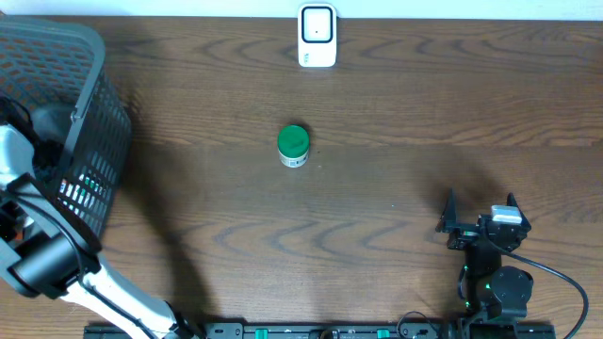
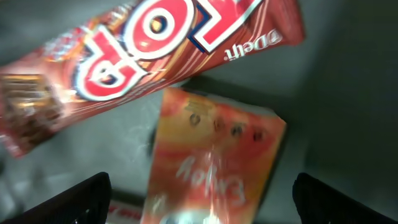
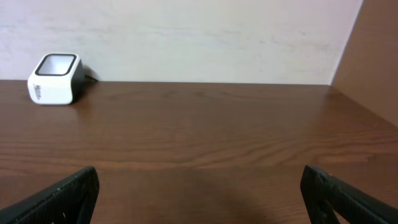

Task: Scan the item barcode
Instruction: 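Grasp the orange Enjoy tissue pack with the left gripper and lift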

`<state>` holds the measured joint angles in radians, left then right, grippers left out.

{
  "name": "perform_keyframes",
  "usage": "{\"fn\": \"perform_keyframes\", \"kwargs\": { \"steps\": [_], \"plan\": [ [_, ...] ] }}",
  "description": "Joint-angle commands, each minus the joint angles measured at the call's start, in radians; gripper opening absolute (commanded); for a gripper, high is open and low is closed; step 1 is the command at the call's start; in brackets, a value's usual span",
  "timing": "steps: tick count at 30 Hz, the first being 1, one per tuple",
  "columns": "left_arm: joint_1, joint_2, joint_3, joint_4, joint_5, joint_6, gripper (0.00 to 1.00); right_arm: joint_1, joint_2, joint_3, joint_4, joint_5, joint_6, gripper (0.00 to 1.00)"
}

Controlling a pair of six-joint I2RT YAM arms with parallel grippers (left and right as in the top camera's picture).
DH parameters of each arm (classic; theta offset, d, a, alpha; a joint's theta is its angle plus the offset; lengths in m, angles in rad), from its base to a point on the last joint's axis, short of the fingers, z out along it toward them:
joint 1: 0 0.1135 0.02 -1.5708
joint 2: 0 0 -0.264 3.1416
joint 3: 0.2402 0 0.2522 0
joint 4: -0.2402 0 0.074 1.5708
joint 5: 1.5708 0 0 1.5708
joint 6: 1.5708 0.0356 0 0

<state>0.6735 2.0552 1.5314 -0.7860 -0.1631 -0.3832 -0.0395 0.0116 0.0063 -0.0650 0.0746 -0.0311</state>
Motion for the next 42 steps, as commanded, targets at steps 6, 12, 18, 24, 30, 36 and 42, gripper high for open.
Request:
{"fn": "perform_keyframes", "kwargs": {
  "steps": [6, 12, 18, 24, 30, 36, 42],
  "plan": [
    [0.009, 0.064, 0.004, 0.019, -0.002, 0.019, 0.91, 0.01, -0.007, -0.001, -0.005, -0.005, -0.008, 0.99],
    [0.012, 0.066, 0.002, 0.029, -0.002, 0.016, 0.63, 0.01, -0.007, -0.001, -0.005, -0.005, -0.007, 0.99],
    [0.012, 0.056, 0.002, 0.008, -0.002, 0.016, 0.61, 0.01, -0.007, -0.001, -0.005, -0.005, -0.008, 0.99],
    [0.012, -0.027, 0.006, -0.014, -0.002, 0.009, 0.55, 0.01, -0.007, -0.001, -0.005, -0.005, -0.008, 0.99],
    [0.012, -0.196, 0.006, -0.02, -0.002, 0.005, 0.55, 0.01, -0.007, -0.001, -0.005, -0.005, -0.008, 0.99],
    [0.012, -0.358, 0.006, -0.017, -0.002, 0.004, 0.54, 0.01, -0.007, -0.001, -0.005, -0.005, -0.007, 0.99],
    [0.011, -0.517, 0.006, -0.02, 0.174, -0.008, 0.54, 0.01, -0.007, -0.001, -0.005, -0.005, -0.007, 0.99]
  ]
}}
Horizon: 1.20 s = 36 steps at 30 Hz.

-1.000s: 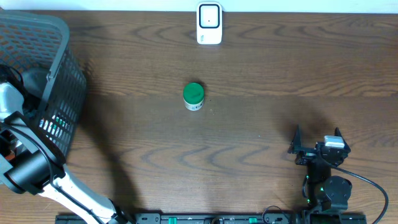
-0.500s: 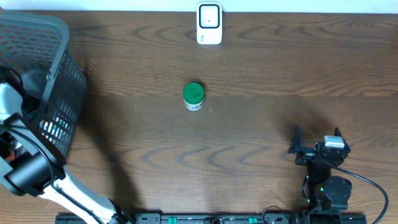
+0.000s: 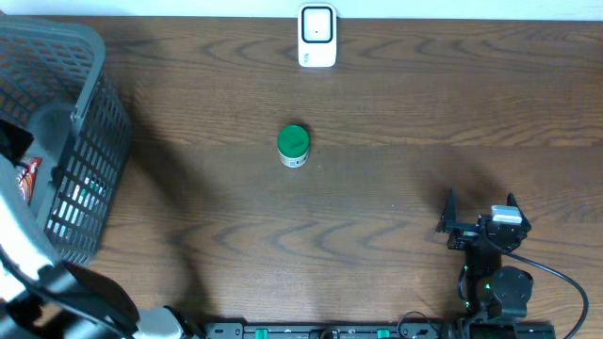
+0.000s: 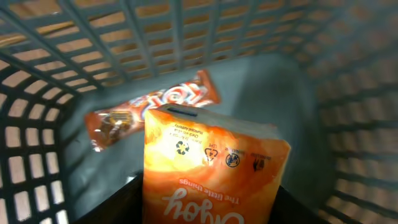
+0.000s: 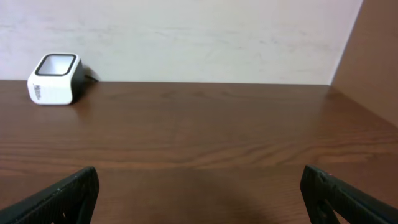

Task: Scan the item barcode
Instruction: 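Grasp the orange Enjoy tissue pack with the left gripper and lift, then carry the tissue pack with the left gripper to the scanner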

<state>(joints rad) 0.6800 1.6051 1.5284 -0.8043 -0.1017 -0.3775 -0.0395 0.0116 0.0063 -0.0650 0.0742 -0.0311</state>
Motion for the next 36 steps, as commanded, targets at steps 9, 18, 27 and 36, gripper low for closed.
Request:
{"fn": "perform_keyframes", "kwargs": {
  "steps": [9, 18, 27, 36],
  "plan": [
    [0.0, -0.311, 0.009, 0.006, 0.611, -0.152, 0.54, 0.01, -0.007, -0.001, -0.005, -0.004, -0.008, 0.99],
    [-0.24, -0.414, 0.009, -0.004, 0.756, -0.167, 0.54, 0.01, -0.007, -0.001, -0.005, -0.004, -0.008, 0.99],
    [-0.784, -0.291, 0.009, 0.003, 0.49, -0.167, 0.54, 0.01, -0.007, -0.001, -0.005, -0.004, -0.007, 0.99],
    [-1.188, -0.016, 0.009, 0.087, 0.29, -0.167, 0.54, 0.01, -0.007, -0.001, -0.005, -0.004, -0.007, 0.99]
  ]
}}
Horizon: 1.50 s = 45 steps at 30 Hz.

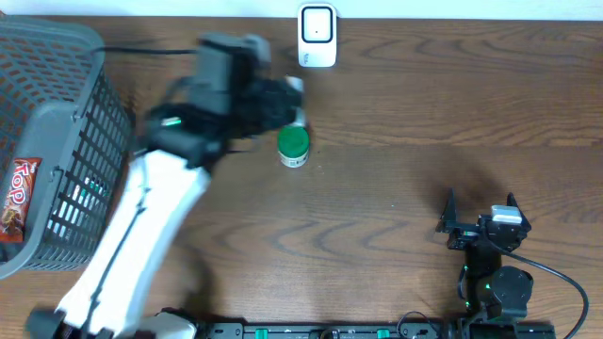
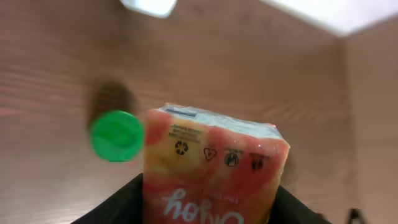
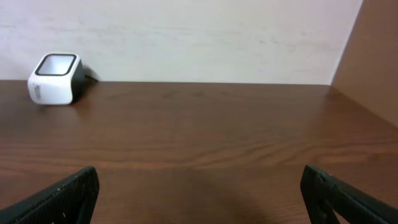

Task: Scan the item barcode
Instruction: 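Carry the tissue pack with the left gripper to the scanner, then place the tissue pack on the table right of the jar, release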

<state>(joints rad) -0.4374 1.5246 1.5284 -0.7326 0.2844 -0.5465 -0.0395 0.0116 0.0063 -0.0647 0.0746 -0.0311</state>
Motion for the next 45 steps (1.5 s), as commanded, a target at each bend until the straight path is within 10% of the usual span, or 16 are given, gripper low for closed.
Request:
{"fn": "perform_keyframes", "kwargs": {
  "steps": [1, 15, 29, 33, 42, 45],
  "plan": [
    [-0.106, 0.108, 0.009, 0.032, -0.101, 0.002, 0.54, 0.01, -0.007, -0.001, -0.006, -0.005, -0.007, 0.99],
    [-0.375, 0.539, 0.009, 0.148, -0.103, 0.359, 0.54, 0.01, -0.007, -0.001, -0.006, -0.005, -0.007, 0.99],
    [-0.357, 0.586, 0.009, 0.149, -0.278, 0.7, 0.54, 0.01, -0.007, -0.001, -0.006, -0.005, -0.007, 0.99],
    [-0.353, 0.586, 0.009, 0.156, -0.278, 0.602, 0.65, 0.01, -0.007, -0.001, -0.006, -0.005, -0.007, 0.99],
    [-0.347, 0.586, 0.009, 0.224, -0.411, -0.014, 0.66, 0.01, -0.007, -0.001, -0.006, -0.005, -0.008, 0.99],
    [-0.346, 0.581, 0.012, 0.242, -0.409, -0.023, 0.86, 0.01, -0.007, -0.001, -0.006, -0.005, -0.007, 0.99]
  ]
}}
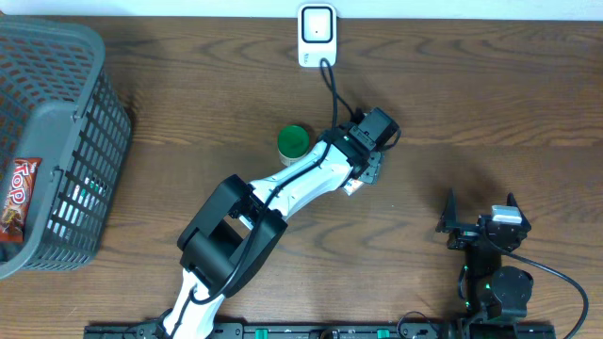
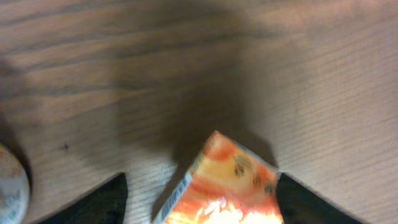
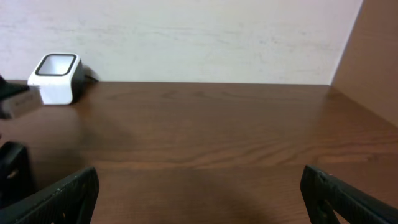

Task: Scan the item barcode
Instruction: 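Place the tissue pack on the table right of the jar, release, then move the left gripper into the basket toward the white Panadol box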

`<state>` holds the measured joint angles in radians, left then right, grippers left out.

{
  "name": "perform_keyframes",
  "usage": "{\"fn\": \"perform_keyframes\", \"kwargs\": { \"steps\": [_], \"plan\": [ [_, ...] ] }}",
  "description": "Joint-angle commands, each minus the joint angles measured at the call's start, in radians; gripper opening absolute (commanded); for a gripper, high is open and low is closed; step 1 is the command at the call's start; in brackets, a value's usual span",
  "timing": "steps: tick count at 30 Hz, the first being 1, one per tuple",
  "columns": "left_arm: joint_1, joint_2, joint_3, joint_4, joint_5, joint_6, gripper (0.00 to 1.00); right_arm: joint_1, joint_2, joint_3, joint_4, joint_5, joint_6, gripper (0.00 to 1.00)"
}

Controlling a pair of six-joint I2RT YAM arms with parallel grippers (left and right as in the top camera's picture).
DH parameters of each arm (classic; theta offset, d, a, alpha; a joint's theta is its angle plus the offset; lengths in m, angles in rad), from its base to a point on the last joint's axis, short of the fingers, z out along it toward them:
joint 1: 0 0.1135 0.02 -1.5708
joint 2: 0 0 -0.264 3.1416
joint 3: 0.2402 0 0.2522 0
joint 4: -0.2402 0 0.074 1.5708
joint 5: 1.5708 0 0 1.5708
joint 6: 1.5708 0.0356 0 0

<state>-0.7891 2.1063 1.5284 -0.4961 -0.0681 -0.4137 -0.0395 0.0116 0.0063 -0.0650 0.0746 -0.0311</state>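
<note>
The orange snack packet (image 2: 227, 180) stands tilted on the wood, one side edge turned up, between the fingers of my left gripper (image 2: 200, 190). The gripper is open: the left finger (image 2: 102, 202) stands clear of the packet, while the right finger (image 2: 305, 202) is against it. From overhead, the left gripper (image 1: 365, 162) is low over the table right of a green-lidded jar (image 1: 293, 142), and the packet (image 1: 355, 186) peeks out below it. The white scanner (image 1: 317, 36) stands at the back edge. My right gripper (image 3: 199, 208) is open and holds nothing, parked at the front right.
A grey mesh basket (image 1: 89, 141) fills the left end, with a red "Top" bar (image 1: 14, 198) inside. The scanner's cable (image 1: 330, 80) runs from the scanner toward the left arm. The right arm's base (image 1: 495, 282) sits at the front edge.
My left gripper went from high up near the scanner, shut on the packet, down to the table right of the jar. Its jaws have widened and the packet now sits tilted on the wood.
My left gripper was open inside the basket over the orange packet and the Top bar. Then it was shut on the packet and above the basket floor. Then it held the packet near the scanner. Now the packet rests on the table beside the jar. The right arm stayed still.
</note>
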Motion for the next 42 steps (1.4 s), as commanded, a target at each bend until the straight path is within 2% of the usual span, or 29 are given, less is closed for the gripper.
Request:
{"fn": "perform_keyframes", "kwargs": {
  "steps": [1, 5, 7, 11, 14, 18, 24, 28, 33, 38, 42],
  "plan": [
    [0.005, -0.007, 0.017, 0.003, -0.055, -0.147, 0.88, 0.01, -0.007, -0.001, -0.005, -0.005, -0.008, 0.99],
    [0.002, -0.095, 0.042, -0.059, -0.049, 0.02, 0.91, 0.01, -0.007, -0.001, -0.005, -0.005, -0.008, 0.99],
    [0.003, -0.168, 0.05, -0.103, -0.05, 0.056, 0.91, 0.01, -0.007, -0.001, -0.005, -0.005, -0.007, 0.99],
    [0.039, -0.356, 0.053, -0.167, -0.114, 0.062, 0.92, 0.01, -0.007, -0.001, -0.005, -0.005, -0.007, 0.99],
    [0.131, -0.521, 0.054, -0.188, -0.16, 0.062, 0.96, 0.01, -0.007, -0.001, -0.005, -0.005, -0.008, 0.99],
    [0.362, -0.711, 0.055, -0.2, -0.161, 0.057, 0.97, 0.01, -0.007, -0.001, -0.005, -0.005, -0.007, 0.99],
    [0.858, -0.868, 0.055, -0.23, -0.063, 0.032, 0.97, 0.01, -0.007, -0.001, -0.005, -0.005, -0.007, 0.99],
    [1.137, -0.875, 0.054, -0.242, 0.017, 0.04, 0.97, 0.01, -0.007, -0.001, -0.005, -0.005, -0.008, 0.99],
    [1.363, -0.799, 0.054, -0.249, 0.092, 0.052, 0.97, 0.01, -0.007, -0.001, -0.005, -0.005, -0.008, 0.99],
    [1.484, -0.682, 0.054, -0.248, 0.098, 0.021, 0.97, 0.01, -0.007, -0.001, -0.005, -0.005, -0.007, 0.99],
    [1.522, -0.583, 0.054, -0.315, 0.075, -0.103, 0.97, 0.01, -0.007, -0.001, -0.005, -0.005, -0.008, 0.99]
  ]
}}
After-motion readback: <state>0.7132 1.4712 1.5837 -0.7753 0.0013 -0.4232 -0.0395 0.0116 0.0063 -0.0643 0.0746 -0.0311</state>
